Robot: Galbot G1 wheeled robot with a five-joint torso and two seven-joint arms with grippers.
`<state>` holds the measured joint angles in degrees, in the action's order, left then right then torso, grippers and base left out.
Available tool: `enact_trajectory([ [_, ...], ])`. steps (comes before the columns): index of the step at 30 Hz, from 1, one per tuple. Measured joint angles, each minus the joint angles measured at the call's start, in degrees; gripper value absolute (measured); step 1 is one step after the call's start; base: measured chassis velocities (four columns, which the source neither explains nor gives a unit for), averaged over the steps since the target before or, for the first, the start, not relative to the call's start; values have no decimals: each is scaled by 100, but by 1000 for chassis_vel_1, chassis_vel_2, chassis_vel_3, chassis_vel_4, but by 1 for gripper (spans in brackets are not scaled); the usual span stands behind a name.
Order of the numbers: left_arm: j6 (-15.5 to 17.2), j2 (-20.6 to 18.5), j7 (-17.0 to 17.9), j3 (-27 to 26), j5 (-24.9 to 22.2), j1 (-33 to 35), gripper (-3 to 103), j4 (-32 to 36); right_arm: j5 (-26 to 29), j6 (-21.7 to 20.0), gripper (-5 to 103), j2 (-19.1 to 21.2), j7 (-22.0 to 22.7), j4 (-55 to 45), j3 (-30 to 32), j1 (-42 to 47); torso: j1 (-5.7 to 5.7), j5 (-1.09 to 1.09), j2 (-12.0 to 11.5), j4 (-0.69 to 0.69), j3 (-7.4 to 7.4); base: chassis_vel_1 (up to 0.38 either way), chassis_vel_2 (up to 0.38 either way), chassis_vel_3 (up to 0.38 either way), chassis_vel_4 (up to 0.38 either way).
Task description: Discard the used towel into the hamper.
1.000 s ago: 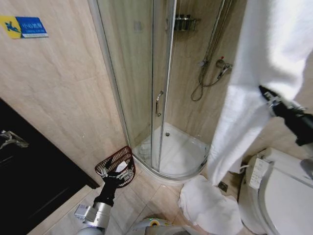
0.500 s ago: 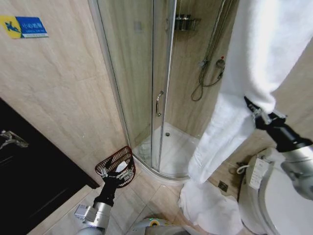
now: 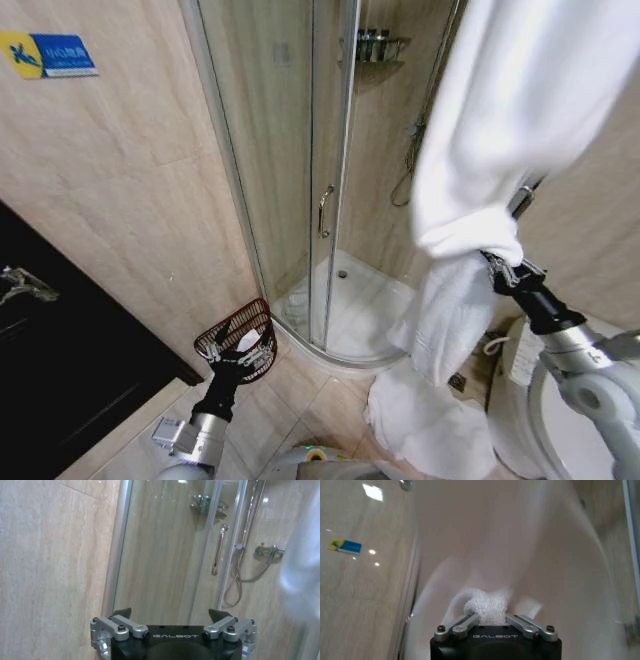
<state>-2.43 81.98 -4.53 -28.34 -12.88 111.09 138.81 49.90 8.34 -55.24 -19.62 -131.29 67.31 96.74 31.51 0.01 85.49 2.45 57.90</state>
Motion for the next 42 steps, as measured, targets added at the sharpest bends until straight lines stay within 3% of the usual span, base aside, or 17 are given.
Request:
enact_trajectory([
  [3,0,0,0,0,0,1,100,0,-150,72,4,45,253,-352,153,-120,0,4,-1,1,1,0,0,0,0],
  [6,0,0,0,0,0,0,100,0,-213,116,4,176,353,-620,473,-210,0,-10,0,2,-1,0,0,0,0],
  [8,0,0,0,0,0,0,100,0,-204,50,4,221,403,-752,672,-83,0,-2,0,1,-1,0,0,0,0],
  [14,0,0,0,0,0,0,100,0,-236,-181,4,-56,687,-786,863,234,0,1,0,0,-1,0,0,0,0],
  [21,0,0,0,0,0,0,100,0,-274,-39,4,-374,707,-755,777,453,0,0,0,0,-1,0,0,0,0],
  [34,0,0,0,0,0,0,100,0,-297,188,4,-219,512,-1148,854,259,0,-1,0,0,-1,0,0,0,0],
  [42,0,0,0,0,0,0,100,-1,-69,117,4,-172,780,-1211,974,249,0,-1,0,0,0,0,0,0,0],
])
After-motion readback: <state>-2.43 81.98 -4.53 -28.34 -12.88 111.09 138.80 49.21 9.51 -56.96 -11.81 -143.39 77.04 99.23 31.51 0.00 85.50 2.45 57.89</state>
